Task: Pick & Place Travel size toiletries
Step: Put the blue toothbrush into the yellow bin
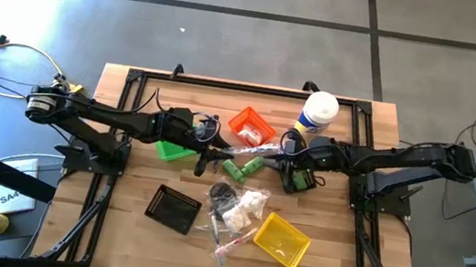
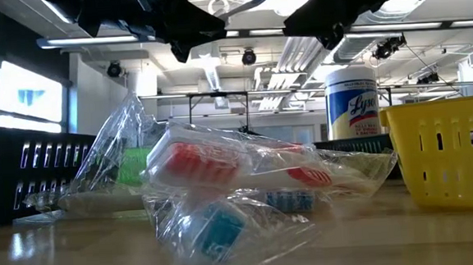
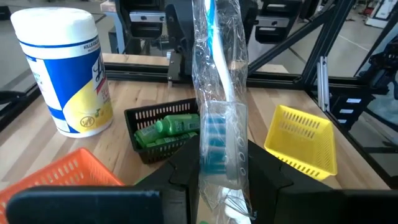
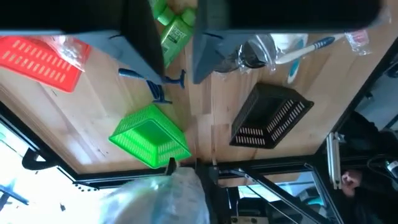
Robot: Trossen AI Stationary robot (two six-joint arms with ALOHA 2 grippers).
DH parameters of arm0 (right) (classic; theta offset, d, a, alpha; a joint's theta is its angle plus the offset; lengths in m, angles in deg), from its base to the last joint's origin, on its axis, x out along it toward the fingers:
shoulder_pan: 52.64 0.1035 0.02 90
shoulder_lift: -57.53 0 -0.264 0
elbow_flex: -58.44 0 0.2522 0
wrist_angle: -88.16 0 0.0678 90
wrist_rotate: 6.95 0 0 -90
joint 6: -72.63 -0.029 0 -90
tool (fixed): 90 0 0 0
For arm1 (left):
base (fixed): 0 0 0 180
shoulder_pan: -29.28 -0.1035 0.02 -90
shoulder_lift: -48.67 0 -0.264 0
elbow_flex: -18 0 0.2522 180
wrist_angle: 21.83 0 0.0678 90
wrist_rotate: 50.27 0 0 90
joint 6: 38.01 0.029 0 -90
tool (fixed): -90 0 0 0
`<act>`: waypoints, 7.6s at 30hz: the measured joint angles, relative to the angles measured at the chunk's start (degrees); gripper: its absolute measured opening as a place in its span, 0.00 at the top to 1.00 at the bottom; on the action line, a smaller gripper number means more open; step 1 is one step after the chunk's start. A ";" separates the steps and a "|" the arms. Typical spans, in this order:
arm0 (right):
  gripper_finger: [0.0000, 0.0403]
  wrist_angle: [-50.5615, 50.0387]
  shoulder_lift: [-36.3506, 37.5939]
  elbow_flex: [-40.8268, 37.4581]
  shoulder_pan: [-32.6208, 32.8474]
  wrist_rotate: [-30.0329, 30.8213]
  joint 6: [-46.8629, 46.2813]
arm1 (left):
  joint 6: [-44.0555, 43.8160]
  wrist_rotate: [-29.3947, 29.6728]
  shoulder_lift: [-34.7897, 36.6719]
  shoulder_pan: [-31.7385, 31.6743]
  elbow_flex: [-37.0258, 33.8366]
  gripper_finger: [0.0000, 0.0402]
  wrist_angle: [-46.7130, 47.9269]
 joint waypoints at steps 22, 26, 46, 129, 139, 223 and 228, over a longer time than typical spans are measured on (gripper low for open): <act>0.44 13.88 0.00 0.00 0.00 2.84 2.70 | -0.03 0.02 0.00 0.00 0.02 0.79 -0.01; 0.51 14.94 0.00 0.00 0.01 1.20 2.78 | -0.05 0.02 0.00 0.00 0.02 0.79 -0.03; 0.91 15.19 0.00 0.00 0.00 -0.17 2.97 | -0.33 0.00 0.04 0.00 0.11 0.79 -2.26; 0.97 27.74 -4.70 -0.02 -0.22 2.93 4.31 | -1.48 1.15 -0.02 -0.02 0.02 0.78 -3.46; 0.97 27.63 -4.70 -0.02 -0.22 3.03 4.43 | -1.45 3.00 -0.02 -0.02 0.02 0.52 -3.42; 0.97 -45.96 -2.34 15.25 23.43 -6.46 -37.07 | 0.01 9.09 9.64 3.02 0.07 0.48 9.95; 0.97 -44.39 -8.52 15.23 24.82 -8.24 -37.65 | -0.01 9.20 9.64 3.02 0.07 0.48 9.95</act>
